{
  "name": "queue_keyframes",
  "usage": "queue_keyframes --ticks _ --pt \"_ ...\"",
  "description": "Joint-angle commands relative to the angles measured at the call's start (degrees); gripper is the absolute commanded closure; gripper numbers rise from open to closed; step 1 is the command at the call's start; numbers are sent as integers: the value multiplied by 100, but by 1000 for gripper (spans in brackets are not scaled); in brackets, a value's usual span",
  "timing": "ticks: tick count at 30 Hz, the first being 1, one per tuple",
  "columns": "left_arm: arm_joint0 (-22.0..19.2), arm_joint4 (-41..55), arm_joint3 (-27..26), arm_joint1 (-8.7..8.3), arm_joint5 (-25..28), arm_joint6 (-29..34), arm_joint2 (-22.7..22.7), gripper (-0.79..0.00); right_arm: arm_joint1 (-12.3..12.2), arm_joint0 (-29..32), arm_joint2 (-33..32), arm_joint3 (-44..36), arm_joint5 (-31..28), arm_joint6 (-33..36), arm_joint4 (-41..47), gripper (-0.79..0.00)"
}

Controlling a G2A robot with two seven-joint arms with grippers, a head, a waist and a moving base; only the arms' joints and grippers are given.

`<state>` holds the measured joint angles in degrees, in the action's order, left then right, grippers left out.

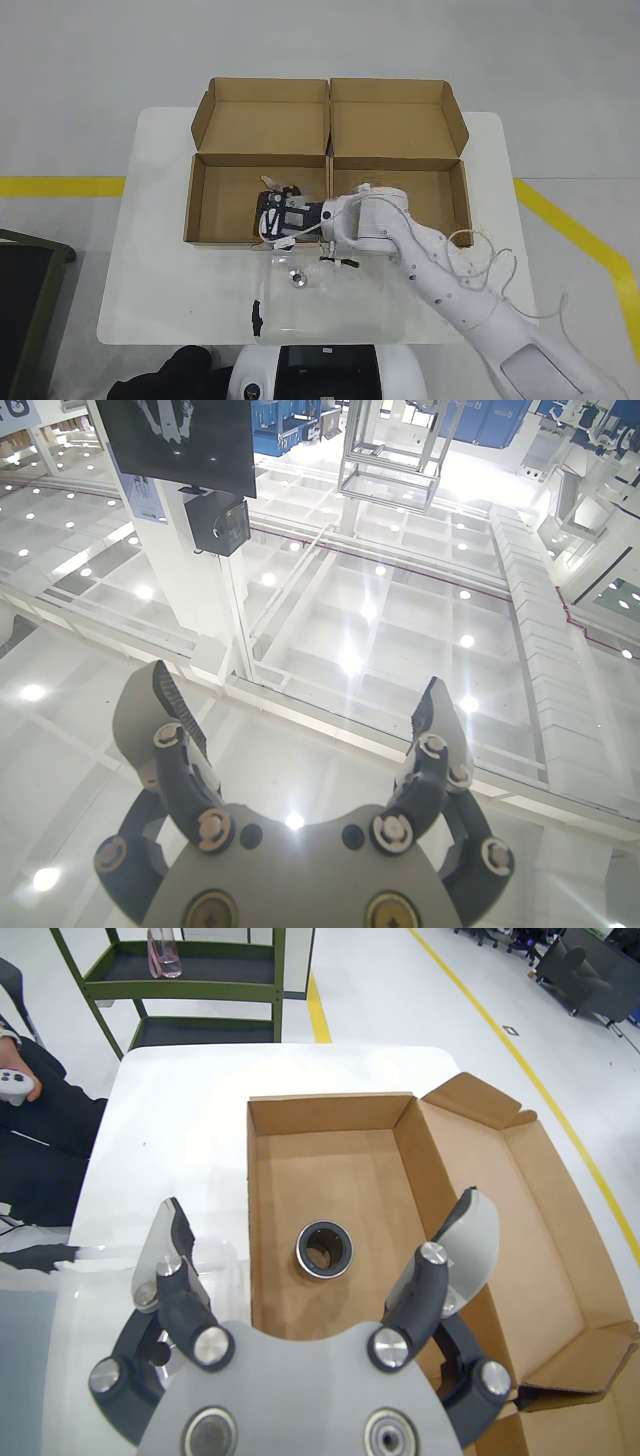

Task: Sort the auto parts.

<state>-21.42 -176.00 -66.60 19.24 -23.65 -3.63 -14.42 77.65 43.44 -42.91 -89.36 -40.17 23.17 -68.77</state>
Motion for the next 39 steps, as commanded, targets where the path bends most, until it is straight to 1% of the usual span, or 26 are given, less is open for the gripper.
queue_keyframes --ticks 1,6,11,14,18,25,30,33,36,39 --pt "0 0 0 0 0 0 0 -785 -98 300 -157 -448 -136 178 -121 -785" --pt "0 0 0 0 0 0 0 -785 -276 873 -440 -1161 -434 433 -328 -785" --pt "0 0 0 0 0 0 0 -785 -413 1364 -567 -1552 -765 475 -634 -785" --pt "0 0 0 0 0 0 0 -785 -485 1614 -617 -1643 -978 390 -824 -785" --pt "0 0 0 0 0 0 0 -785 -560 1869 -652 -1685 -1116 265 -1141 -785" --pt "0 0 0 0 0 0 0 -785 -635 2072 -636 -1543 -1129 2 -1653 -760" --pt "0 0 0 0 0 0 0 -785 -653 2108 -547 -1297 -1047 -214 -1969 -662" --pt "0 0 0 0 0 0 0 -785 -662 2099 -538 -1150 -984 -342 -2082 -631" --pt "0 0 0 0 0 0 0 -785 -669 2090 -539 -987 -887 -456 -2182 -548" --pt "0 0 0 0 0 0 0 -785 -669 2066 -515 -816 -815 -550 -2264 -520"
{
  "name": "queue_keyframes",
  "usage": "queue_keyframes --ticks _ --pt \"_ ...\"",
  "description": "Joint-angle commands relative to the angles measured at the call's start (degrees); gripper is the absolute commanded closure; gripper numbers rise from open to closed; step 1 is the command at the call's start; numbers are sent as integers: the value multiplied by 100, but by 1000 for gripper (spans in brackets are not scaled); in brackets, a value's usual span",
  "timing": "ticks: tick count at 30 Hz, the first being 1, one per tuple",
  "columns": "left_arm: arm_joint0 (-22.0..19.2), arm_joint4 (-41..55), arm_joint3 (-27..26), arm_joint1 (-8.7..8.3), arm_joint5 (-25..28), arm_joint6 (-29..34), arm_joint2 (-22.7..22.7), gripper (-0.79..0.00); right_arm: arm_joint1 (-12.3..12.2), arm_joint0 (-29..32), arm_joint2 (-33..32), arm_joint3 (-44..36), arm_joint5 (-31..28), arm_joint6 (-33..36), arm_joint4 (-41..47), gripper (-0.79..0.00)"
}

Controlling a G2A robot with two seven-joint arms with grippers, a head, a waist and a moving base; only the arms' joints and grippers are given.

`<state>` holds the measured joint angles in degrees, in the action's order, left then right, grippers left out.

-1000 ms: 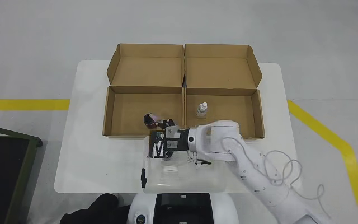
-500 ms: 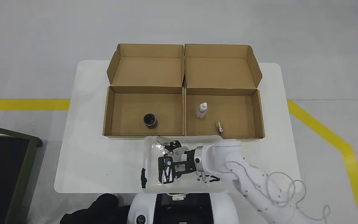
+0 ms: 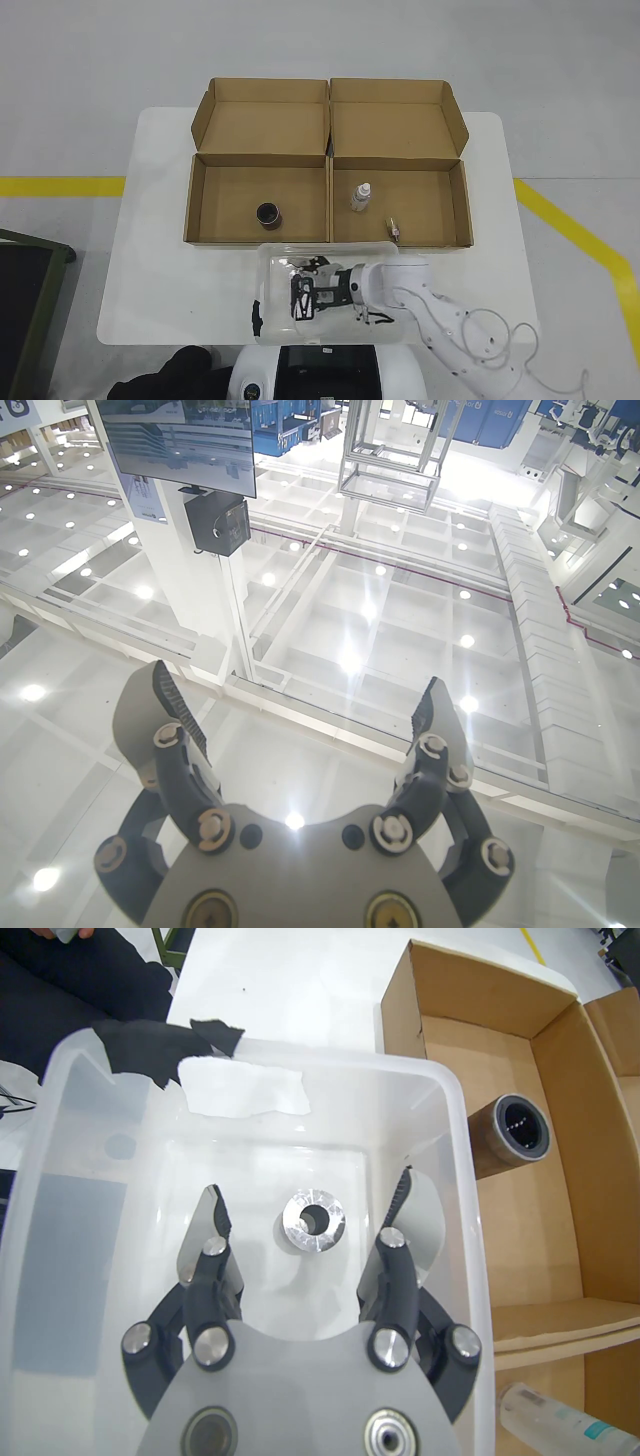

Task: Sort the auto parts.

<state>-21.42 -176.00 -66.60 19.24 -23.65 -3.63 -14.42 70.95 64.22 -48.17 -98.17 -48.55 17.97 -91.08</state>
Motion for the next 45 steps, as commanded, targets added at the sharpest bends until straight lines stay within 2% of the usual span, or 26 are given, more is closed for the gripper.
queue_keyframes --ticks 1,6,9,17,20,24,26,35,45 --pt "0 0 0 0 0 0 0 -785 2 -18 22 127 50 -58 -44 -511" --pt "0 0 0 0 0 0 0 -785 19 -77 87 360 154 -190 -67 -456" --pt "0 0 0 0 0 0 0 -785 35 -116 147 481 220 -238 -90 -391" --pt "0 0 0 0 0 0 0 -785 82 -220 274 766 256 -260 48 -376" --pt "0 0 0 0 0 0 0 -785 94 -249 291 801 255 -233 134 -332" --pt "0 0 0 0 0 0 0 -785 97 -268 283 798 233 -231 232 -169" --pt "0 0 0 0 0 0 0 -785 93 -274 263 772 209 -232 280 -3" --pt "0 0 0 0 0 0 0 -785 18 -152 31 302 -1 -235 578 0" --pt "0 0 0 0 0 0 0 -785 -108 138 -409 -742 -157 -167 1137 0"
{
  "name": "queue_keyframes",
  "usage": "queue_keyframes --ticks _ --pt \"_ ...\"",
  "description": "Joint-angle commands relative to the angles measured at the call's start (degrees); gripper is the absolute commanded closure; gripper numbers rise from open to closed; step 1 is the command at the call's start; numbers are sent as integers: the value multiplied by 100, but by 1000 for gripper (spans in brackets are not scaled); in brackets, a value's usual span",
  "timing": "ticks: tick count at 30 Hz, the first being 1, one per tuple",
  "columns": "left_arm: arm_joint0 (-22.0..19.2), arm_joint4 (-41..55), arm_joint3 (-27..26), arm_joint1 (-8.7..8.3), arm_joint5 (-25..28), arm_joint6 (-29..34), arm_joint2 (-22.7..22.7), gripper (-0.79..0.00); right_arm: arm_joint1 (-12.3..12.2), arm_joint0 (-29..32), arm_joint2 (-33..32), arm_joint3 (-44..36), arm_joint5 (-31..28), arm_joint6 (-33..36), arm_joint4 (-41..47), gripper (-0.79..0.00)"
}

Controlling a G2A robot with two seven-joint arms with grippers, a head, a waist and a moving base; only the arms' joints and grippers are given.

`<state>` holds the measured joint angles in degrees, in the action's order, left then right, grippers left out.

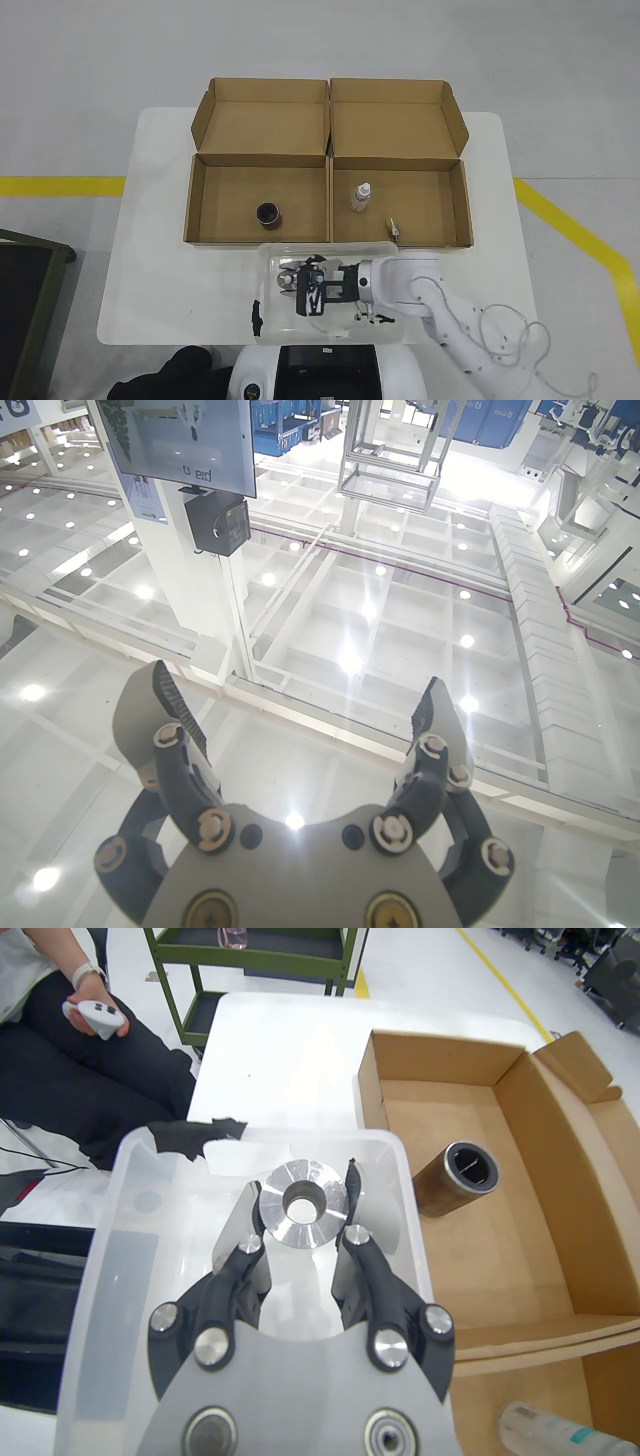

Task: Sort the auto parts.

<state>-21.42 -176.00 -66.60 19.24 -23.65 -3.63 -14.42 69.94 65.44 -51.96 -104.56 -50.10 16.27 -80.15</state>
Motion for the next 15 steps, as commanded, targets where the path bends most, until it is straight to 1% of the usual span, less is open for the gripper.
queue_keyframes --ticks 1,6,10,15 --pt "0 0 0 0 0 0 0 -785 -17 39 -64 -199 -5 13 96 0" --pt "0 0 0 0 0 0 0 -785 -53 101 -252 -488 32 -12 459 0" --pt "0 0 0 0 0 0 0 -785 -66 144 -444 -527 107 -306 1038 0" --pt "0 0 0 0 0 0 0 -785 -99 157 -683 -685 175 -387 1409 0"
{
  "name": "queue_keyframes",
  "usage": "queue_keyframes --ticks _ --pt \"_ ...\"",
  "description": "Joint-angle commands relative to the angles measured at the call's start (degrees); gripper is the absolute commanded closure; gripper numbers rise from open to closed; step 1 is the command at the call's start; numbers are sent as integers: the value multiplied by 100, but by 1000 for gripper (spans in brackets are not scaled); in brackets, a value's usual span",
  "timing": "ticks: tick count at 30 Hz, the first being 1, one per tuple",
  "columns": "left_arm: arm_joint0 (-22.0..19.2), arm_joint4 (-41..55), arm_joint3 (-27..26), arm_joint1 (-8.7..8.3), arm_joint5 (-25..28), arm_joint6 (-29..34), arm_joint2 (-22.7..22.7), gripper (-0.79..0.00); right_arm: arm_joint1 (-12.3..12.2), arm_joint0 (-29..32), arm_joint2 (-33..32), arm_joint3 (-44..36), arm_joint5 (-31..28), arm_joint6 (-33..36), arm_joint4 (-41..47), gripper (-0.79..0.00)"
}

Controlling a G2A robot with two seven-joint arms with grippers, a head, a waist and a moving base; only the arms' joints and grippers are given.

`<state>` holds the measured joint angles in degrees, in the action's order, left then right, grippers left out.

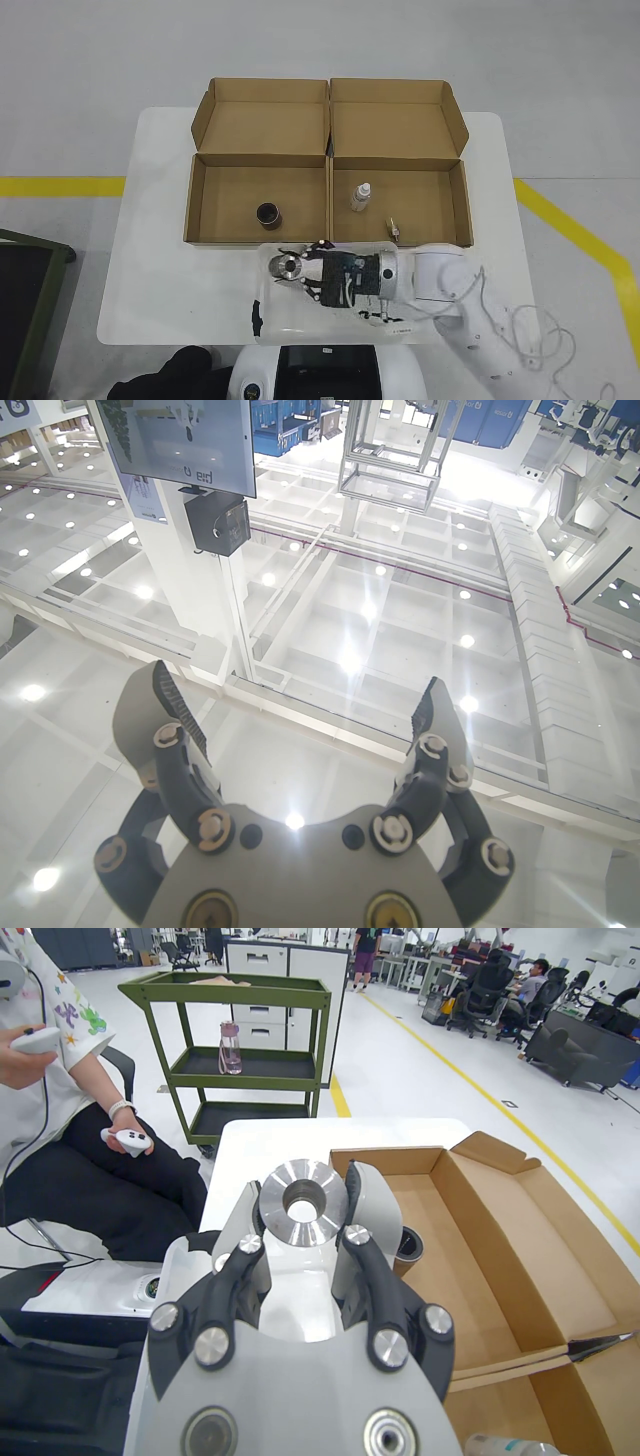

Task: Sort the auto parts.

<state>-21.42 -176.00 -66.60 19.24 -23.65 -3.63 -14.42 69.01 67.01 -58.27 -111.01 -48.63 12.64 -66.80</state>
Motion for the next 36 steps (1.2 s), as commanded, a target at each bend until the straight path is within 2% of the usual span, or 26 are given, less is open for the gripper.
queue_keyframes --ticks 1,14,36 --pt "0 0 0 0 0 0 0 -785 -11 -3 -110 -101 60 -43 137 0" --pt "0 0 0 0 0 0 0 -785 -34 -188 -607 -765 301 -563 875 0" --pt "0 0 0 0 0 0 0 -785 -66 40 -1101 -1114 833 -1103 908 0"
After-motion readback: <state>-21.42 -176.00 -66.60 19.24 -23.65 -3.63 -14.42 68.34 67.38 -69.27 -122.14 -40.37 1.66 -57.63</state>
